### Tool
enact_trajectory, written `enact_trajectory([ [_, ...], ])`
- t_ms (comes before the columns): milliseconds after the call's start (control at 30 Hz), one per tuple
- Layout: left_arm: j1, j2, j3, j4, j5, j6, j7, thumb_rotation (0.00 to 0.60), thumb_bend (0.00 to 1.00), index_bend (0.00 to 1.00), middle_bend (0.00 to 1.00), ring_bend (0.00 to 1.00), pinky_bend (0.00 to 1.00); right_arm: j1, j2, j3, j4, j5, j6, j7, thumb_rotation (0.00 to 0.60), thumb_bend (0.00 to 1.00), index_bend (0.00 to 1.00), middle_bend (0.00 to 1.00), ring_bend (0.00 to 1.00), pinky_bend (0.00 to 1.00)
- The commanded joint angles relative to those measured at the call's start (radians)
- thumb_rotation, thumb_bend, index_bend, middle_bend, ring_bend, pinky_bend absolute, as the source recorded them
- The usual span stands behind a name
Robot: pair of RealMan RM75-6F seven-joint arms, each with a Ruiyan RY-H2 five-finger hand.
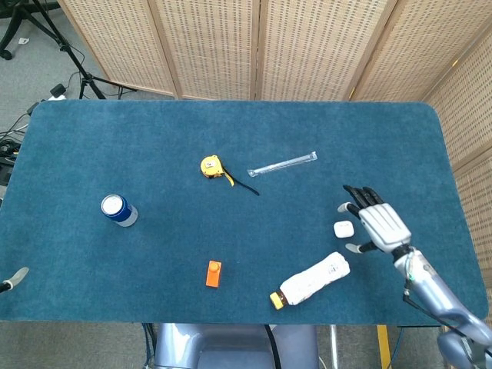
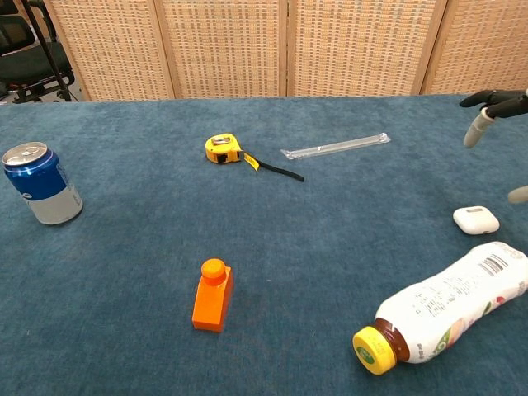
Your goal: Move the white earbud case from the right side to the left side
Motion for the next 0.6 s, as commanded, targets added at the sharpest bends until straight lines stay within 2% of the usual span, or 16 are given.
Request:
enact_trajectory([
  [33,-0.001,0.001,-0.002,0.000,-0.002,-0.001,-0.002,0.600,0.01,0.00,0.00,0.00,0.00,0.041,-0.054,0.011,0.054,0.059,-0.056,-0.059,0.600,0.04,0.31,0.00,0.00,0.00],
  [233,-0.001,0.006,-0.004,0.001,-0.007,-0.004,-0.014,0.600,0.01,0.00,0.00,0.00,0.00,0.068,-0.126,-0.003,0.140,0.128,-0.081,-0.216,0.600,0.05,0.31,0.00,0.00,0.00],
  [600,-0.003,0.005,-0.009,0.000,-0.016,-0.011,-0.011,0.600,0.01,0.00,0.00,0.00,0.00,0.091,-0.206,-0.033,0.229,0.175,-0.111,-0.292,0.600,0.05,0.33,0.00,0.00,0.00],
])
